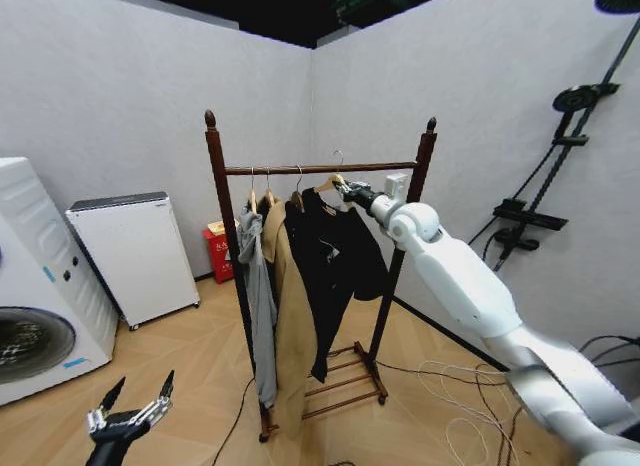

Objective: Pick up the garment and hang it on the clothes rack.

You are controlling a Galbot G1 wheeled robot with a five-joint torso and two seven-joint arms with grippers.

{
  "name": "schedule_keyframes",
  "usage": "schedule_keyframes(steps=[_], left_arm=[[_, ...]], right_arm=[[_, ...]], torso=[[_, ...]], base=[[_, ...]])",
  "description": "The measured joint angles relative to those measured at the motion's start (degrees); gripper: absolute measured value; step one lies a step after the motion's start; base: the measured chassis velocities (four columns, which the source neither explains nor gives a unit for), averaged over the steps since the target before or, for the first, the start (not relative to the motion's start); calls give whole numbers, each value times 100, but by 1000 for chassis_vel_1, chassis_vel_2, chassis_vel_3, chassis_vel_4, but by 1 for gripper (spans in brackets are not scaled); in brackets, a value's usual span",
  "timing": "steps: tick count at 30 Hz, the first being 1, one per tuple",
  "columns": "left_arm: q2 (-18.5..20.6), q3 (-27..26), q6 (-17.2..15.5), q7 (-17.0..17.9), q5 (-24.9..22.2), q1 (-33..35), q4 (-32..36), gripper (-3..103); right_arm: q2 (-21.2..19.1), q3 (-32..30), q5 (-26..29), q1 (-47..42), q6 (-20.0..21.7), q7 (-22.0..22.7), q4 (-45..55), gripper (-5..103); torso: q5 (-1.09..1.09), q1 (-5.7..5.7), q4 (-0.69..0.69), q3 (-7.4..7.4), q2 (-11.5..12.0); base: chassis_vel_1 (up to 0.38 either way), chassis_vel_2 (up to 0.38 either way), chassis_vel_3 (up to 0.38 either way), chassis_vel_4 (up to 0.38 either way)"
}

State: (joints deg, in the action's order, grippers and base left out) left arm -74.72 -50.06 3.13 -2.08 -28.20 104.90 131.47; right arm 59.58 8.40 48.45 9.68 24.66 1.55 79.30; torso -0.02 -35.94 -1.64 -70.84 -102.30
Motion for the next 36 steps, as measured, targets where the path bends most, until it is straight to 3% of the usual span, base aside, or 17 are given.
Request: schedule_keyframes(steps=[6, 15, 36], left_arm=[[0, 0, 0, 0, 0, 0, 0, 100], [0, 0, 0, 0, 0, 0, 0, 100], [0, 0, 0, 0, 0, 0, 0, 100]], right_arm=[[617, 364, 17, 463, 301, 127, -748, 10], [1020, 481, 16, 519, 516, 222, -1122, 10], [984, 405, 9, 475, 403, 222, -1471, 10]], torso=[[0, 0, 0, 0, 0], [1, 0, 0, 1, 0], [1, 0, 0, 1, 0]], base=[[0, 0, 0, 0], [0, 0, 0, 0], [0, 0, 0, 0]])
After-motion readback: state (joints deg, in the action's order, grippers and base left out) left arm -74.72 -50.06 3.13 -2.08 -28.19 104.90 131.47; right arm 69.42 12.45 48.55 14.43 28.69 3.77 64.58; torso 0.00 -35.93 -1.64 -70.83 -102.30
